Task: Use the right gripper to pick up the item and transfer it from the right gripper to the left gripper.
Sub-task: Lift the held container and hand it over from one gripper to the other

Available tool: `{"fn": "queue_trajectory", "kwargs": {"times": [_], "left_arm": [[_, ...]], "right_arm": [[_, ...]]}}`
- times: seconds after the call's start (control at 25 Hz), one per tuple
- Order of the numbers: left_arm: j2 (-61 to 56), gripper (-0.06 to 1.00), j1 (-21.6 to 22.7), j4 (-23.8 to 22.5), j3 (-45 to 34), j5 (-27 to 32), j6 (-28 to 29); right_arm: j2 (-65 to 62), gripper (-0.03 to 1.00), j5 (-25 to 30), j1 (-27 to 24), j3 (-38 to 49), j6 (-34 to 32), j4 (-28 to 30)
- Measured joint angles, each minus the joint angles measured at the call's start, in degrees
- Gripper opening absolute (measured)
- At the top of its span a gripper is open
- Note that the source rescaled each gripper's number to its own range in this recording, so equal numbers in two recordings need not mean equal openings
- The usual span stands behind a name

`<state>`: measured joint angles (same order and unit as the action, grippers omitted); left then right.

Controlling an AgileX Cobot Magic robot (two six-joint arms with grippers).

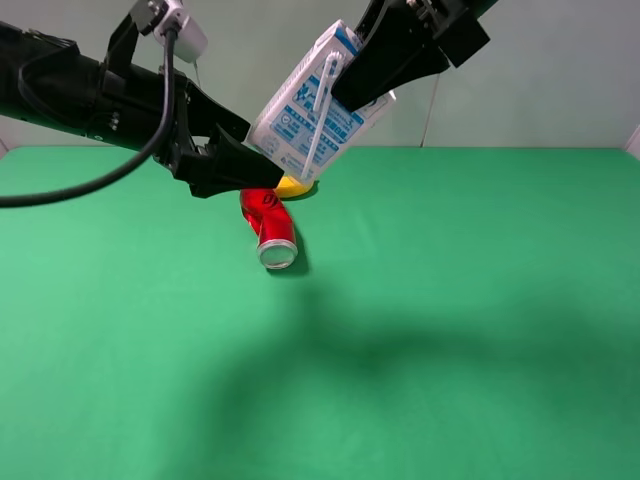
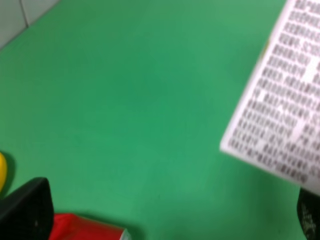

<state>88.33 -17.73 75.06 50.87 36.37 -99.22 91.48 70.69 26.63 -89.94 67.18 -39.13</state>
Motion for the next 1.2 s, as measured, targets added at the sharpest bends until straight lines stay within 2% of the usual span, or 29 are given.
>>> {"fn": "queue_trajectory", "kwargs": {"times": [0.4,0.84,1.2], "left_arm": [[0.0,0.95,-5.9,1.3,0.3,-1.8,-2.3],[0.0,0.95,-6.2,1.6,2.3,-5.8,-3.0],[0.0,0.93,-6.2,0.5,3.0,-6.6,-3.1]], "right_arm": [[0.0,0.0,-0.2,0.2,0.0,0.0,0.4],[0.0,0.0,-1.7,0.2,0.0,0.0,-0.4],[0.0,0.0,-2.6,1.3,0.0,0.2,-0.1]]}}
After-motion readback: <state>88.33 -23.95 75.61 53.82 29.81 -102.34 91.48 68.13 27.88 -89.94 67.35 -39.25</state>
